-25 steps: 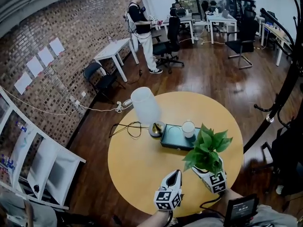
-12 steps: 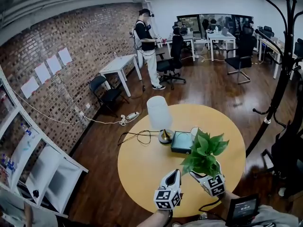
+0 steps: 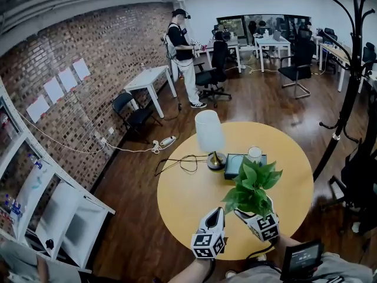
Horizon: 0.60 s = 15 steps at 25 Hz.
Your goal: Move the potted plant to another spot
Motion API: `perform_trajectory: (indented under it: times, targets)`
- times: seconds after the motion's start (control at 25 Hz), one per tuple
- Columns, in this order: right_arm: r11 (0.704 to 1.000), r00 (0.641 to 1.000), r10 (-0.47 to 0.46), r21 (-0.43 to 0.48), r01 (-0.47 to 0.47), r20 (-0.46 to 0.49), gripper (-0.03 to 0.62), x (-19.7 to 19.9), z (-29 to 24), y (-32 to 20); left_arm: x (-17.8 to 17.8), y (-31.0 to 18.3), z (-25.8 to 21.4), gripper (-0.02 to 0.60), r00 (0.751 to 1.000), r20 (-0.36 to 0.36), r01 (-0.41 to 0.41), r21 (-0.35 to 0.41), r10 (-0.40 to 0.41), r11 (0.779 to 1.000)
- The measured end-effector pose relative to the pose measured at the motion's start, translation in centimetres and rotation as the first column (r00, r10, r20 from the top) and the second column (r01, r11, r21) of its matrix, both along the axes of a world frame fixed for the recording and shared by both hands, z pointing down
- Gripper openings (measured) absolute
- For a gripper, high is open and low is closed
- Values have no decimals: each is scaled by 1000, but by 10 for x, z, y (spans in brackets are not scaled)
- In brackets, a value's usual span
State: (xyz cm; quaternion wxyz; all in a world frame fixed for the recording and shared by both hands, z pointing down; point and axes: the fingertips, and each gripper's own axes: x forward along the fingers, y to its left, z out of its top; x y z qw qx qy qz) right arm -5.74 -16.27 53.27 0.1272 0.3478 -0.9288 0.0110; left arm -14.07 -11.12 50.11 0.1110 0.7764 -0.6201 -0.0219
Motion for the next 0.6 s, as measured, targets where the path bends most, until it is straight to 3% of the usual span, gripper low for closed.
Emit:
perform_trajectory:
  times: [0.2, 0.6]
  targets:
    - [999, 999, -53, 0, 53, 0, 488, -37, -1, 9, -34, 10, -2, 0, 999, 3, 49, -10, -49, 999]
    - [988, 988, -154, -10, 154, 22, 488, -91, 13, -30, -83, -19, 11, 0, 988, 27, 154, -34, -153, 987]
